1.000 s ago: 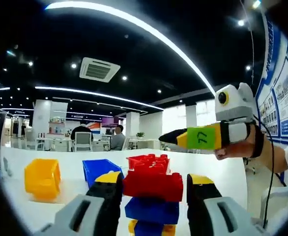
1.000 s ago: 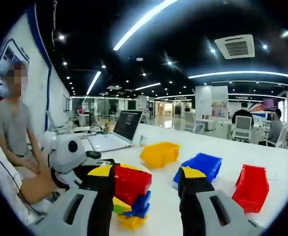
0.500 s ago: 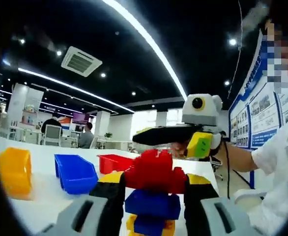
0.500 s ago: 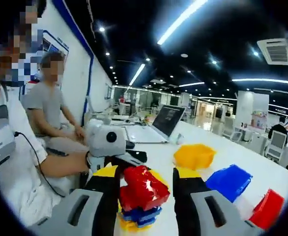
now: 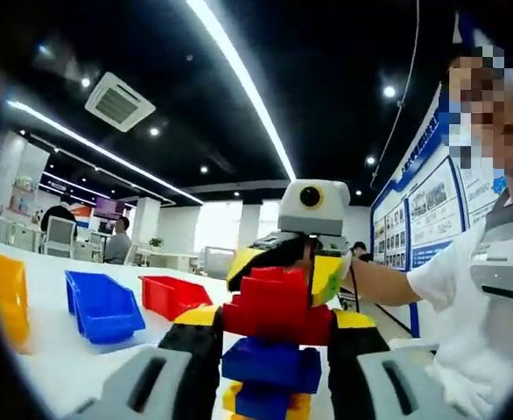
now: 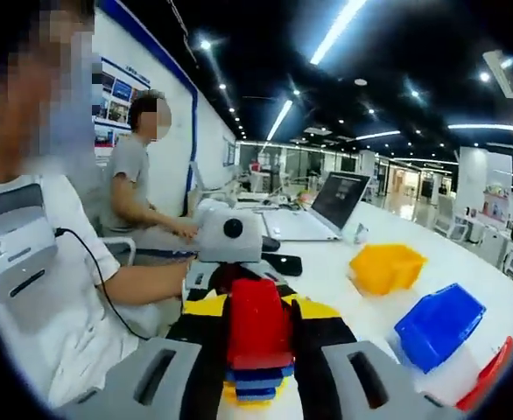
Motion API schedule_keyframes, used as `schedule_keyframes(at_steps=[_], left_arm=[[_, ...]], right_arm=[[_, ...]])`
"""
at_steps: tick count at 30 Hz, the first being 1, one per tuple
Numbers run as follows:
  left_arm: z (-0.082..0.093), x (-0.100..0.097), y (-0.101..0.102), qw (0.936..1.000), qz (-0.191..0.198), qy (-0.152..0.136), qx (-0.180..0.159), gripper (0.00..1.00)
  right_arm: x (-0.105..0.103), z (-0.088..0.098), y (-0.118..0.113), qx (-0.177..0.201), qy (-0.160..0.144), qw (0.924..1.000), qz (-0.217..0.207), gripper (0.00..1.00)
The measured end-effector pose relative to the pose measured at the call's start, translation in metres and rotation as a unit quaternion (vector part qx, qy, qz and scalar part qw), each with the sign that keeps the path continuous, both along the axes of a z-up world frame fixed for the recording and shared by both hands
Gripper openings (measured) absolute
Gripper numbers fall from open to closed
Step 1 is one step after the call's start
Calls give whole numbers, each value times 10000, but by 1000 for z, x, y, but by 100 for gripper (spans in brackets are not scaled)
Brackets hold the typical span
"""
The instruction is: Take apart the toy blocks one by one and place each separated block into its matching bin, sorting the blocks by their type until all the connected pieces are disassembled and separated into the correct bins
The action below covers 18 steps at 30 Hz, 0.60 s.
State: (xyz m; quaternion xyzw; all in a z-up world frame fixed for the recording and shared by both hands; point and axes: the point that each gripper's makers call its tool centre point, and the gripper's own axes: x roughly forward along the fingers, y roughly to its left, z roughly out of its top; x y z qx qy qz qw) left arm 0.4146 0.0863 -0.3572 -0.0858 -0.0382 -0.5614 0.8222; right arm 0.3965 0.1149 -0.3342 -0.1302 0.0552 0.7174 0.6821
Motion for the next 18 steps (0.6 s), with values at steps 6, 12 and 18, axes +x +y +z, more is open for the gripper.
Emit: schedule_keyframes(at_steps=[6,12,18], left_arm=[[-4,6,-14,9999,99,52,17,53],[-5,9,-16,9998,139,60,120,52],[-5,9,-17,9999,134,3,103,52]], right_arm=[[-2,1,3,-1,168,9999,-34,27],[1,2,0,84,356,9991,-192,27],[4,2,1,71,595,9979,-261,27]])
